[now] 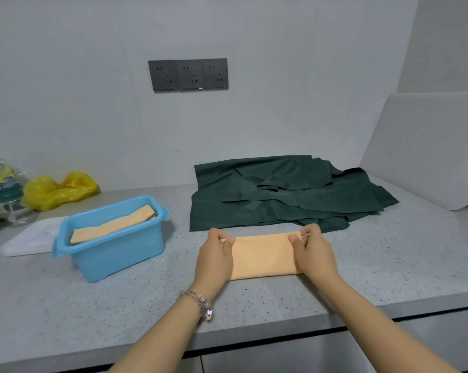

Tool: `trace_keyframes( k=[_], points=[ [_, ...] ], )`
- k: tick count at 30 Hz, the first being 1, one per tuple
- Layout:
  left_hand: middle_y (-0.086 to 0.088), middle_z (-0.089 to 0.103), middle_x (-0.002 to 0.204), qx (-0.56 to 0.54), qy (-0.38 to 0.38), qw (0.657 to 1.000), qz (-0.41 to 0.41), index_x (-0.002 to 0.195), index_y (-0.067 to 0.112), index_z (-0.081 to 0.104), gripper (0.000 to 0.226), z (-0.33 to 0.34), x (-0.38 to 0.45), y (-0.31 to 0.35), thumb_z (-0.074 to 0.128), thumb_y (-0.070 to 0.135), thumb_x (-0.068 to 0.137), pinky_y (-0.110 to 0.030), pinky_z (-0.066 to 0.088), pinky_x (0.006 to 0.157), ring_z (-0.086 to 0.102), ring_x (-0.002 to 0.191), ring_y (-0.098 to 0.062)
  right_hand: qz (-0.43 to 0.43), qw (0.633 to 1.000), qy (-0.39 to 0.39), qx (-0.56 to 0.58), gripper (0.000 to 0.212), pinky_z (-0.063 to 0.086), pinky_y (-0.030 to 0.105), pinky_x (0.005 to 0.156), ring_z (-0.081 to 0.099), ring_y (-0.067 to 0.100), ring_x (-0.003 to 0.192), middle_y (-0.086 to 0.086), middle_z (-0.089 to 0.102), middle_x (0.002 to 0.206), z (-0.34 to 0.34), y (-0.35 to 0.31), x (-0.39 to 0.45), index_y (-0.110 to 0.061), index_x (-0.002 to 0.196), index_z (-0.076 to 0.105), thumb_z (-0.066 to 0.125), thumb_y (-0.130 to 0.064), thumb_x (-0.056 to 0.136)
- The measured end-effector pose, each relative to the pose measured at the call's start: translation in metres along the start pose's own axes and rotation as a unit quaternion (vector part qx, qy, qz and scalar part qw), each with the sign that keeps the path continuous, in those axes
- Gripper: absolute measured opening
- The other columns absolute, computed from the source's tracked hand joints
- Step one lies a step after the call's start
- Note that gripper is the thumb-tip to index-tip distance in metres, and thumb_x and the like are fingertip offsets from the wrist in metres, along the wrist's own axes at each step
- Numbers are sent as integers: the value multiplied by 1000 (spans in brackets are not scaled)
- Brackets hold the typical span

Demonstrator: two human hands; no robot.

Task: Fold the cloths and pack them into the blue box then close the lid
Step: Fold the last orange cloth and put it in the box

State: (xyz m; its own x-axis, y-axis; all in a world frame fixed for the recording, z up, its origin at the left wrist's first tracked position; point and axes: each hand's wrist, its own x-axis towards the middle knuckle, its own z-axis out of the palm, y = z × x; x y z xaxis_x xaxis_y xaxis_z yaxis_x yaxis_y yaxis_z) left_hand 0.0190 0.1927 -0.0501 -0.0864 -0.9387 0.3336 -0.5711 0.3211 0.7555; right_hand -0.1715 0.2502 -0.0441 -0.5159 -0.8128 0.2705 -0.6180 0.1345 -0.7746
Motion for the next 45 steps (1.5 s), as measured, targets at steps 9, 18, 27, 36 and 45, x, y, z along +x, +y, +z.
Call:
trace_keyframes(
  k=[9, 18, 27, 36, 45],
  points=[
    [4, 38, 76, -88, 57, 994, -7, 100, 30, 31, 29, -108, -8, 2, 40, 7, 87, -23, 29, 52, 40, 61, -11, -135, 984, -24, 110, 13, 31, 26, 49, 42, 13, 54, -2, 47, 62, 29, -93, -16, -22, 86, 41, 51, -23, 94],
    [-5, 54, 96, 10, 155, 988, -5, 83, 24, 60, 19, -211, 10, -30, 56, 6, 85, -12, 32, 59, 46, 71, -6, -191, 954, -185, 140, 20, 37, 17, 69, 51, 7, 90, -10, 58, 101, 86, -187, -5, -24, 105, 61, 53, -16, 88],
    [-3, 47, 121, 164, 58, 981, -89, 108, 20, 59, 31, -268, 59, -71, 70, 30, 82, -17, 36, 75, 47, 88, -9, -242, 924, -297, -5, 44, 33, 24, 102, 47, 20, 124, 5, 45, 138, 156, -248, 22, -17, 134, 50, 57, -21, 91],
    [2, 43, 115, 282, -37, 948, -143, 108, 26, 60, 43, -262, 91, -99, 75, 46, 73, -25, 29, 85, 44, 112, -23, -314, 870, -298, -236, 42, 23, 27, 95, 46, 20, 116, 0, 48, 128, 201, -262, 47, -24, 129, 53, 61, -32, 88],
    [3, 44, 112, 414, -59, 905, -80, 106, 26, 61, 47, -251, 95, -104, 74, 52, 69, -30, 23, 88, 41, 103, -19, -408, 803, -250, -356, 28, 20, 28, 85, 36, 19, 91, -2, 46, 110, 209, -264, 40, -24, 107, 68, 64, -39, 84]
  ],
)
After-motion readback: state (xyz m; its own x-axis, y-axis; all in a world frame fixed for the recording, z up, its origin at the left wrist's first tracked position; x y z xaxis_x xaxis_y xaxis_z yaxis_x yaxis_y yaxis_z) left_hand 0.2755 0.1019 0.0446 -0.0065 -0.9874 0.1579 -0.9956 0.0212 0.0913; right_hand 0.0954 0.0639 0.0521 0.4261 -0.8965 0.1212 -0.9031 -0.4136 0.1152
